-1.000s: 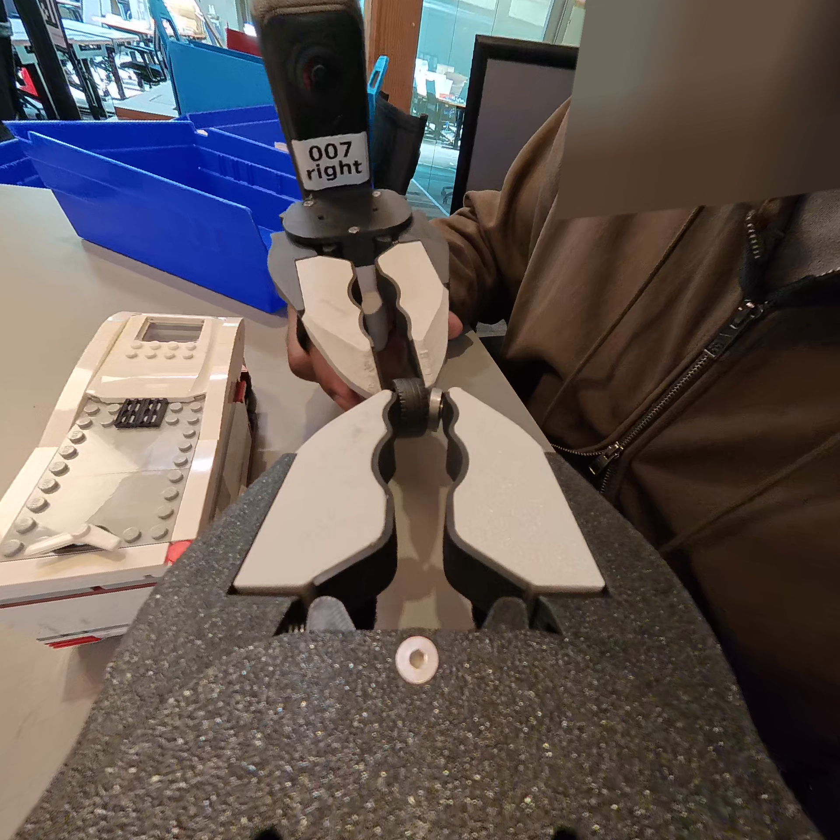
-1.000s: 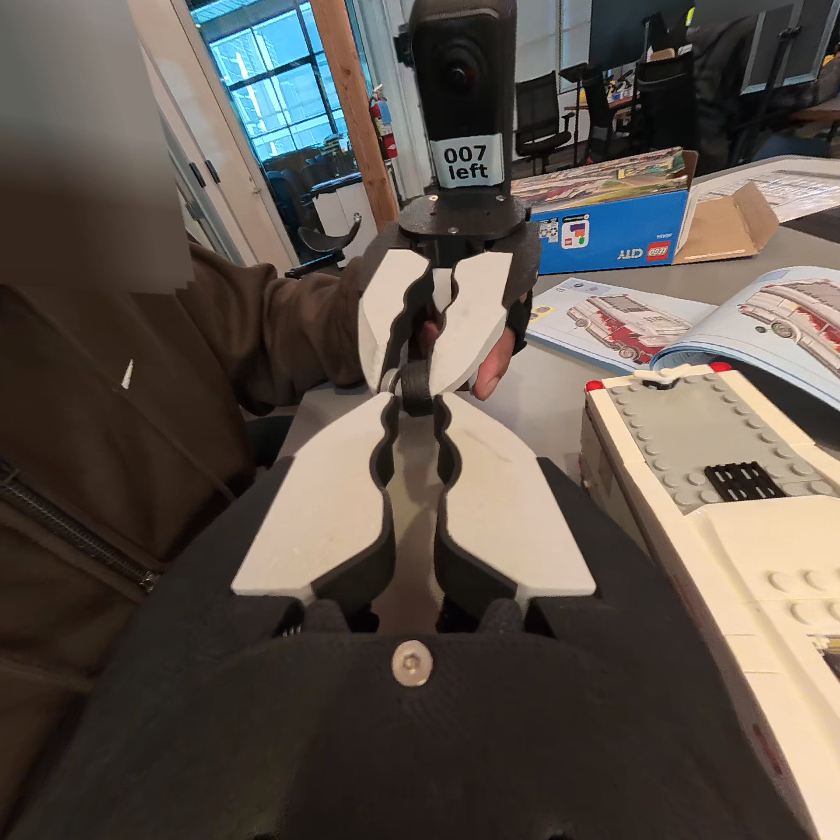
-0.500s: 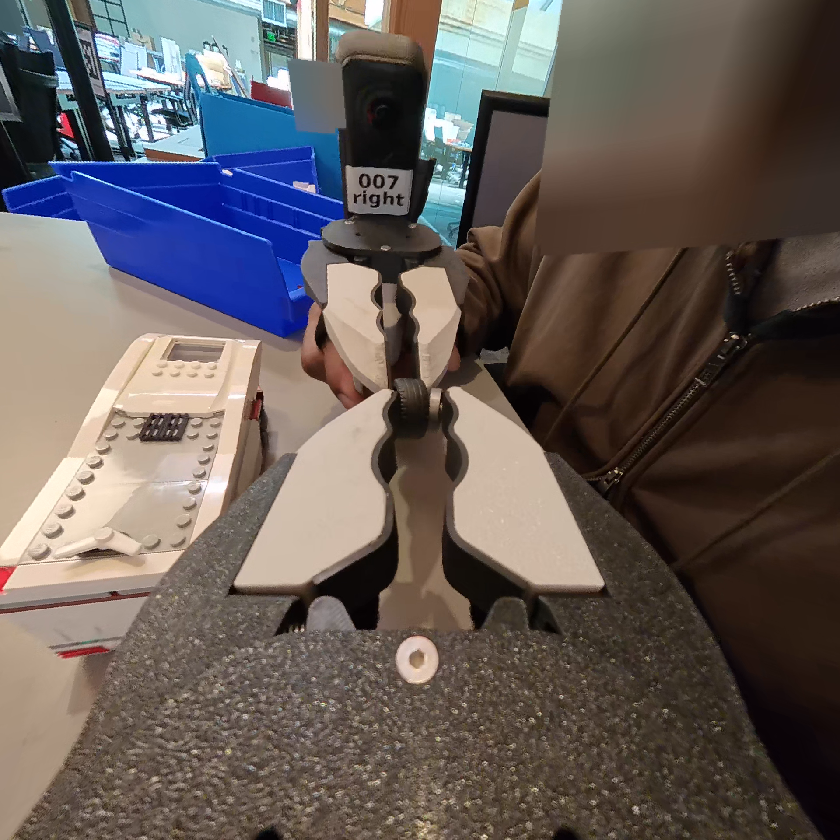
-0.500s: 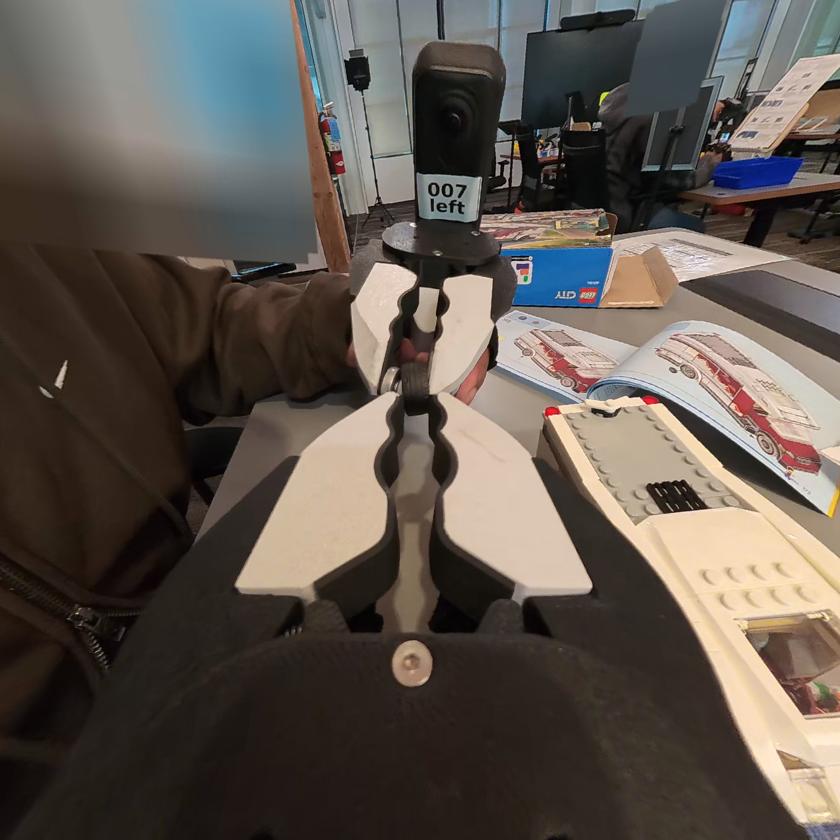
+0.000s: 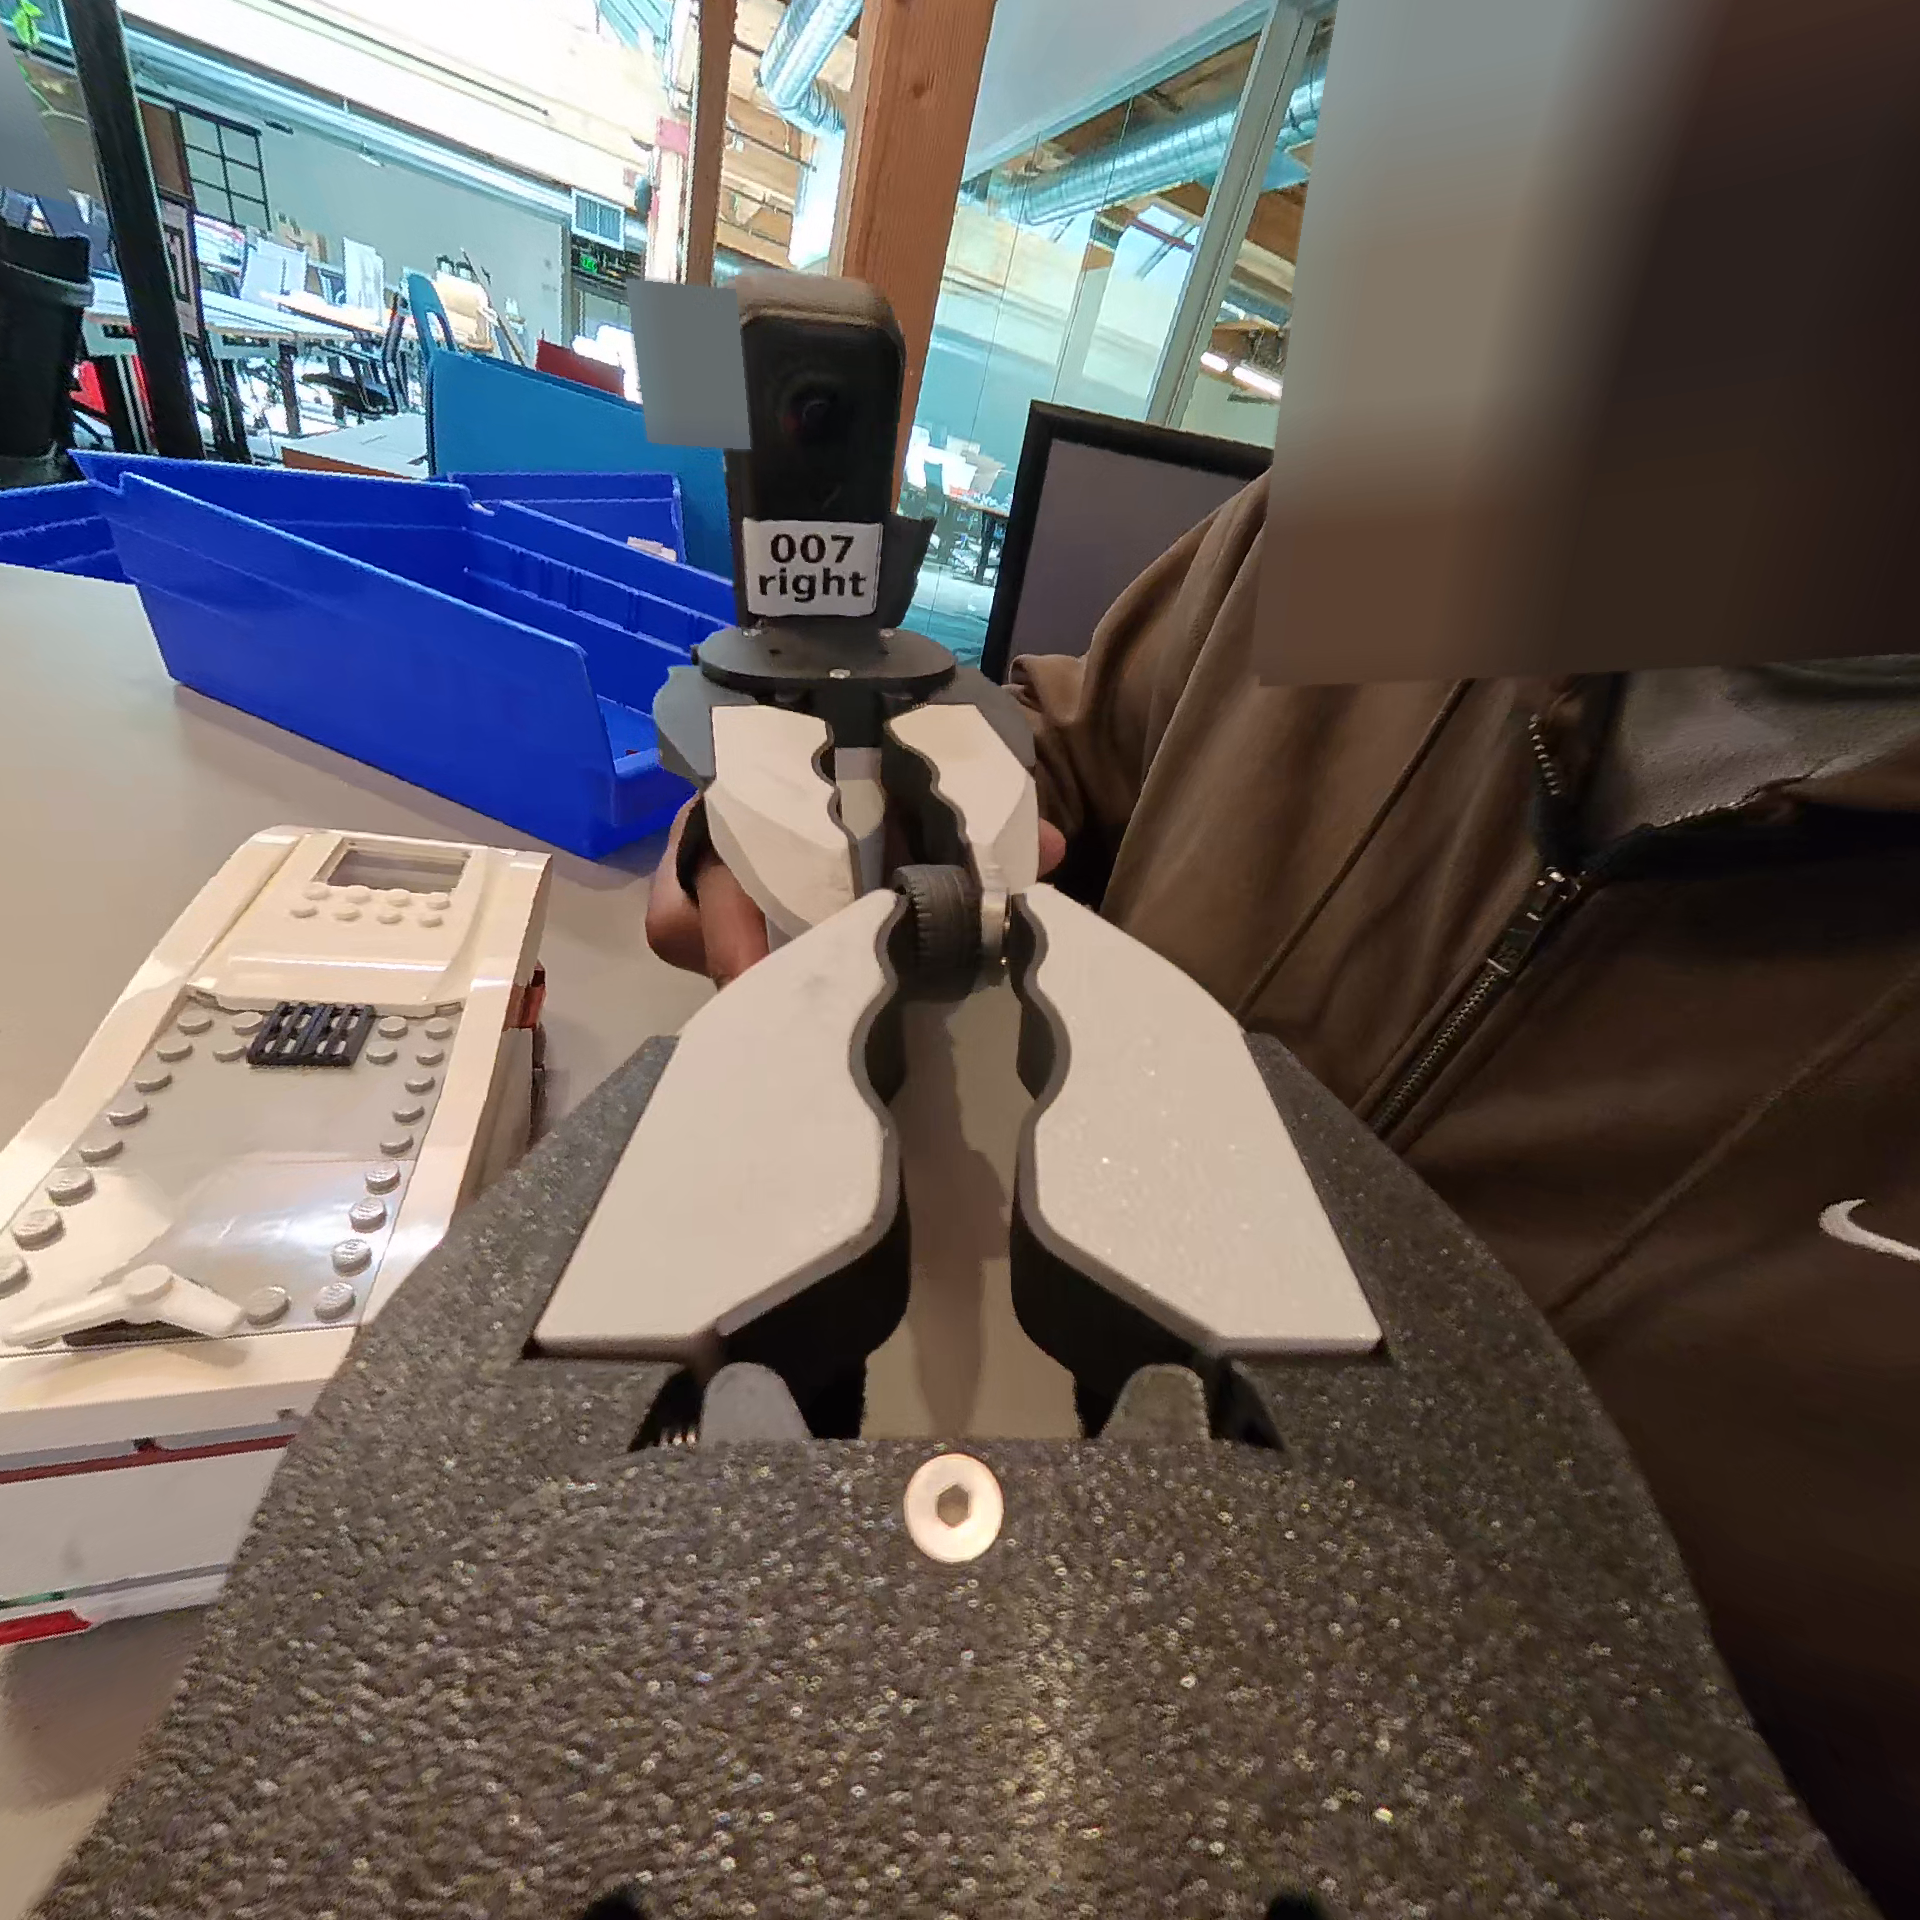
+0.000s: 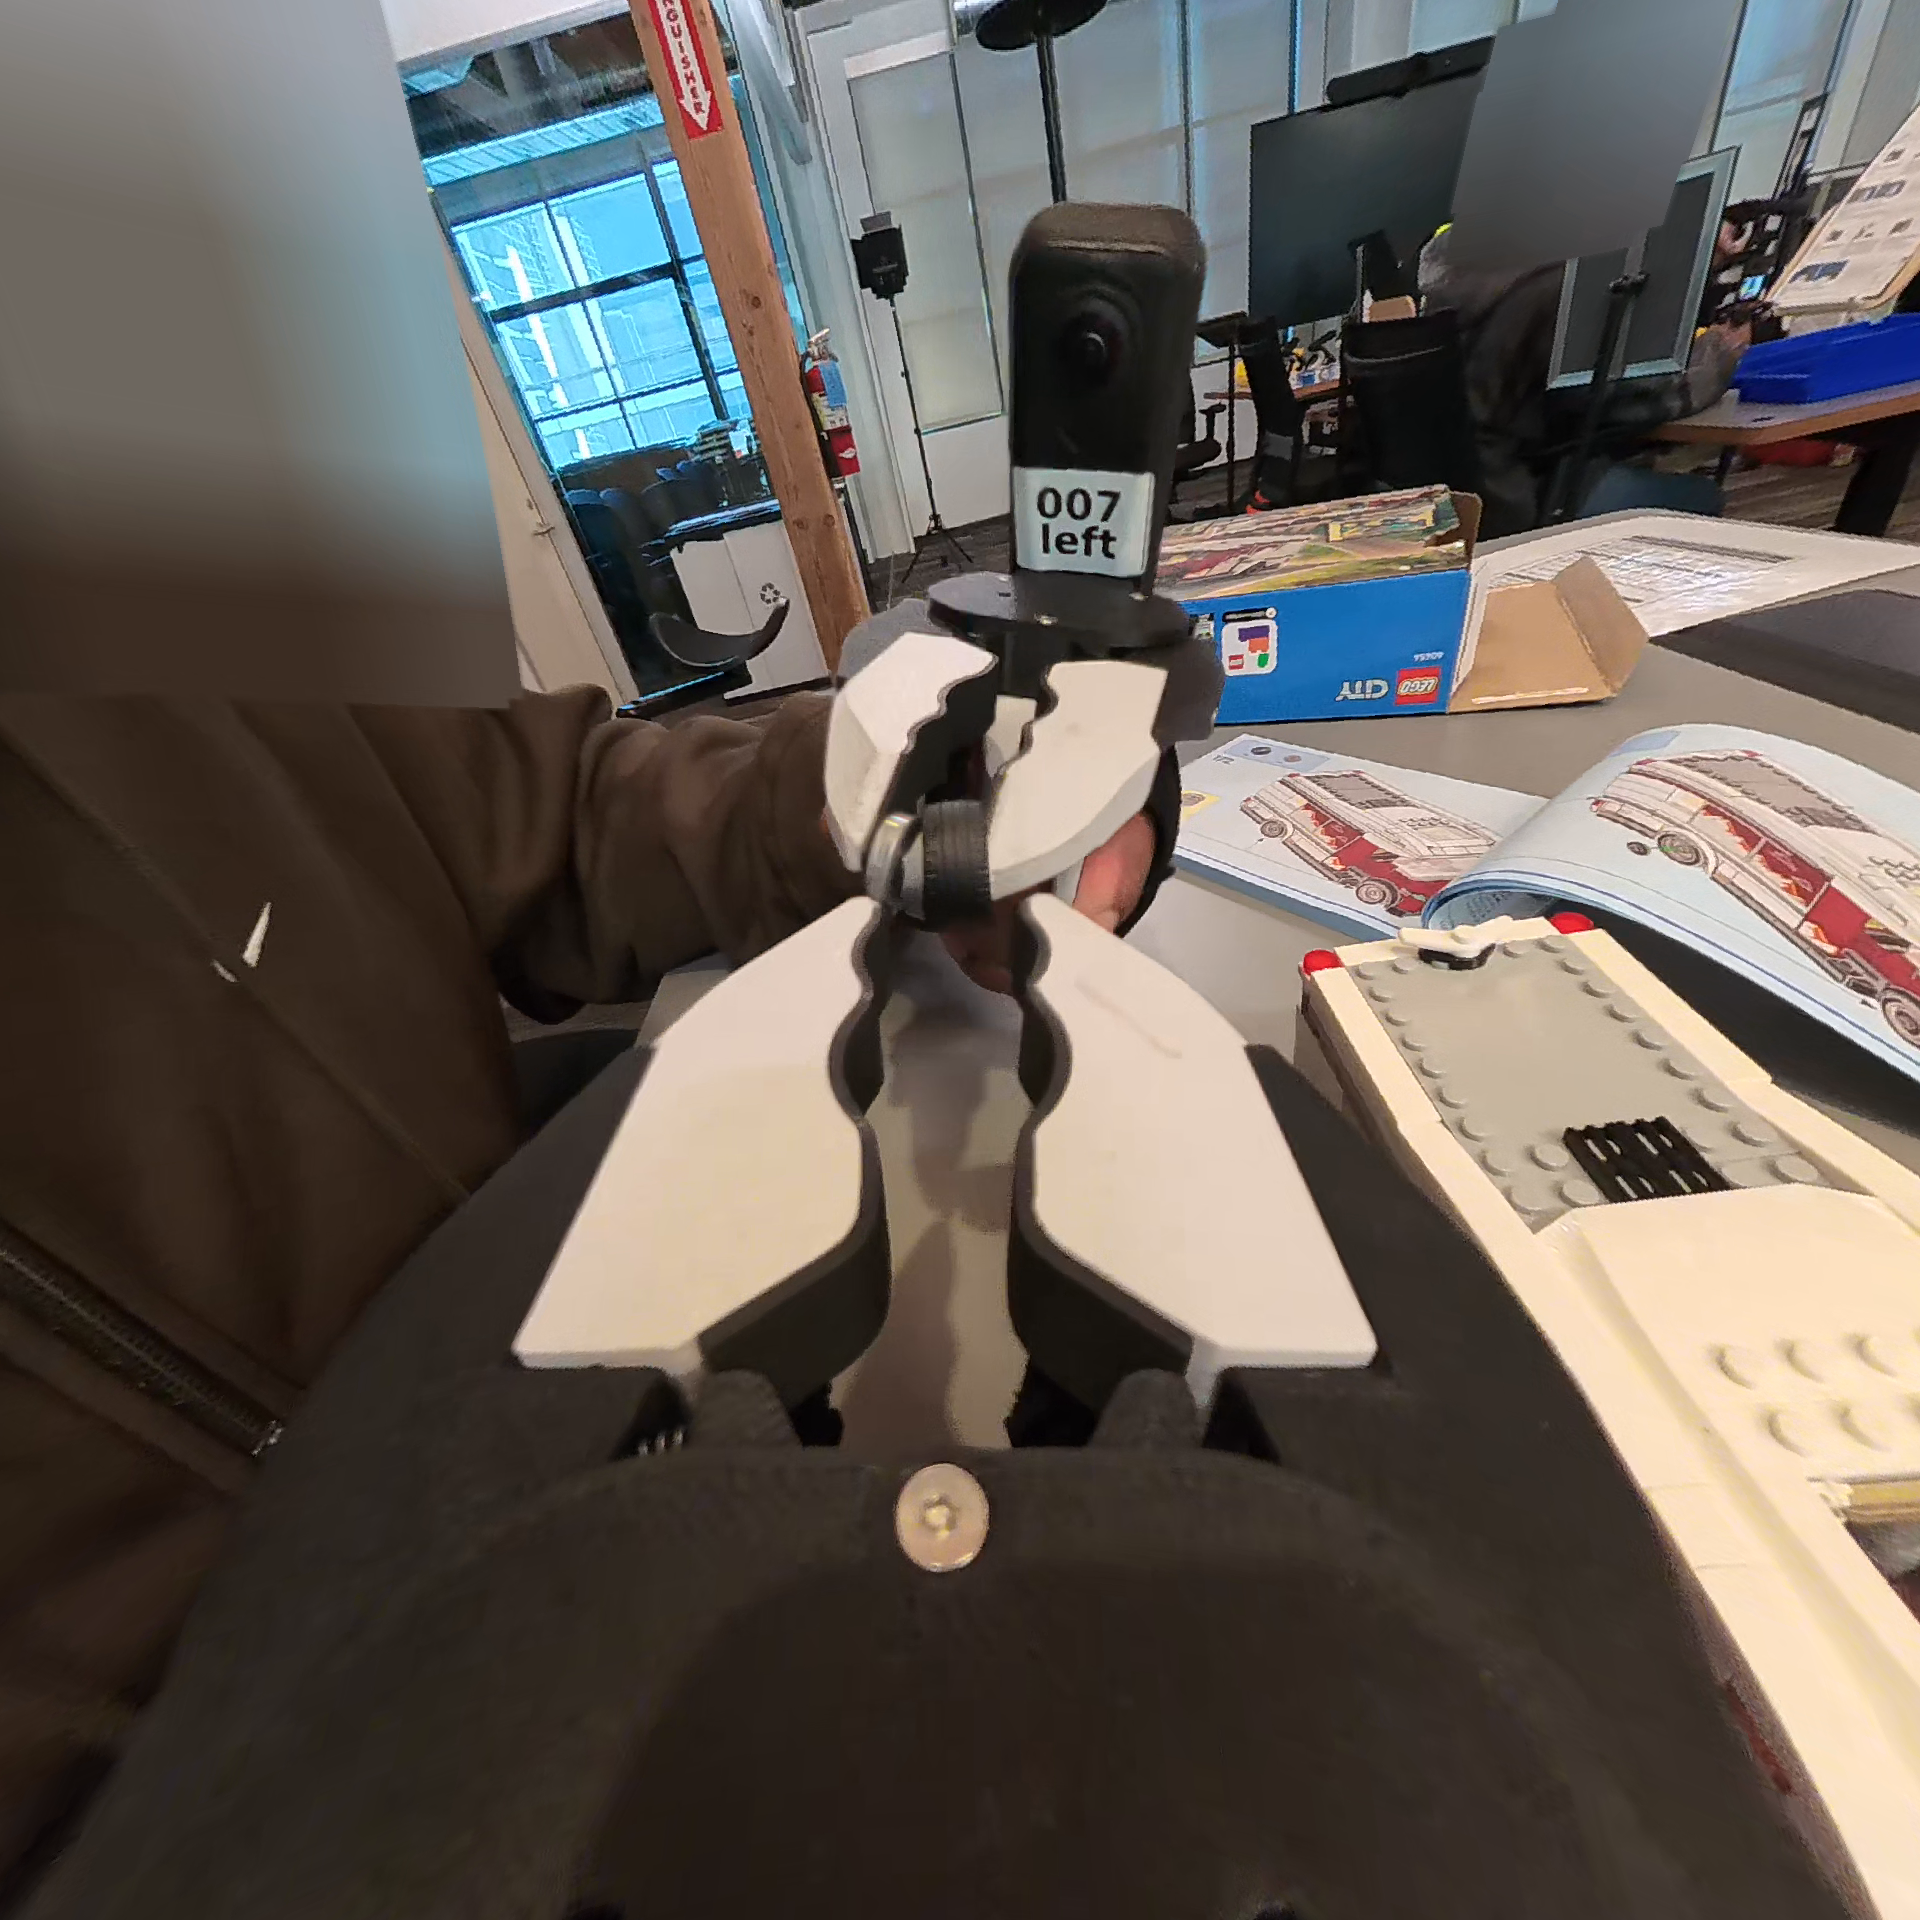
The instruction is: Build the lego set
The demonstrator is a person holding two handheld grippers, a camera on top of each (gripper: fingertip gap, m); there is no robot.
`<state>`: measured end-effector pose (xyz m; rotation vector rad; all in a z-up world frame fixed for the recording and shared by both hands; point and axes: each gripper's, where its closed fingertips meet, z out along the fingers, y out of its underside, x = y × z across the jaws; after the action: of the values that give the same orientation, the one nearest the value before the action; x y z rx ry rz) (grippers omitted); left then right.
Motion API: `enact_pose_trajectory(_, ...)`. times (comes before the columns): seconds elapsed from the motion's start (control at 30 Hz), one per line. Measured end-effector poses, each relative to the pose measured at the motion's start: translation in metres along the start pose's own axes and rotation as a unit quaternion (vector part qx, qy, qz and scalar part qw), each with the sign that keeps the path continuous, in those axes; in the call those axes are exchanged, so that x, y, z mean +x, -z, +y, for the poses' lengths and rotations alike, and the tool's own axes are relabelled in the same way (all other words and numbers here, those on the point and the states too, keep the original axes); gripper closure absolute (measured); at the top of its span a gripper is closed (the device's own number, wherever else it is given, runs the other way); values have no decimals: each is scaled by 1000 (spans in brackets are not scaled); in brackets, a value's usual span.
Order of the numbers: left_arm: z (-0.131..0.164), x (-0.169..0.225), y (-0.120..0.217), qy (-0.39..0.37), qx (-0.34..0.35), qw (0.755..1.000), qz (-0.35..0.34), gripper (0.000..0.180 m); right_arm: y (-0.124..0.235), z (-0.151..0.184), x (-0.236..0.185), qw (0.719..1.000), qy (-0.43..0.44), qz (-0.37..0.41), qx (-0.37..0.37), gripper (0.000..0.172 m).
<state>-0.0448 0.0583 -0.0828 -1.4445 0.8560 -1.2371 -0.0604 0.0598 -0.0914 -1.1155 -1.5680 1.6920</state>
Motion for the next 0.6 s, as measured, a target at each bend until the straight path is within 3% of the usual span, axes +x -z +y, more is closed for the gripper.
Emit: enact_pose_trajectory(0.6,4,-1,-1,-1,-8,1000,3,163,4,-3,-1,999,36,12,10,156)
